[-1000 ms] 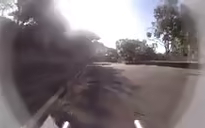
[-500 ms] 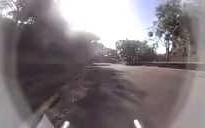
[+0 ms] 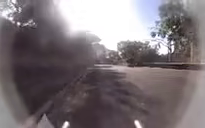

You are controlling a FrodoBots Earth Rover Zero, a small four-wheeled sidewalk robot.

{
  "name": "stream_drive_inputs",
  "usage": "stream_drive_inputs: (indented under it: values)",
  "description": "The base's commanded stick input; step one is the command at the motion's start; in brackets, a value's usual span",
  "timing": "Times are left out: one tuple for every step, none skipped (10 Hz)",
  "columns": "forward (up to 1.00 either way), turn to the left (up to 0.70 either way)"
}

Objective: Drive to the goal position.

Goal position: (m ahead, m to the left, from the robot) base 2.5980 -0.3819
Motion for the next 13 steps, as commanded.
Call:
stream_drive_inputs:
  values:
    - [0.7,0.0]
    - [0.7,0.0]
    - [0.7,0.0]
    - [0.7,0.0]
    - [0.7,0.0]
    - [0.7,0.0]
    - [0.7,0.0]
    - [0.7,0.0]
    - [0.7,0.0]
    - [0.7,0.0]
    - [0.7,0.0]
    - [0.7,0.0]
    - [0.7,0.0]
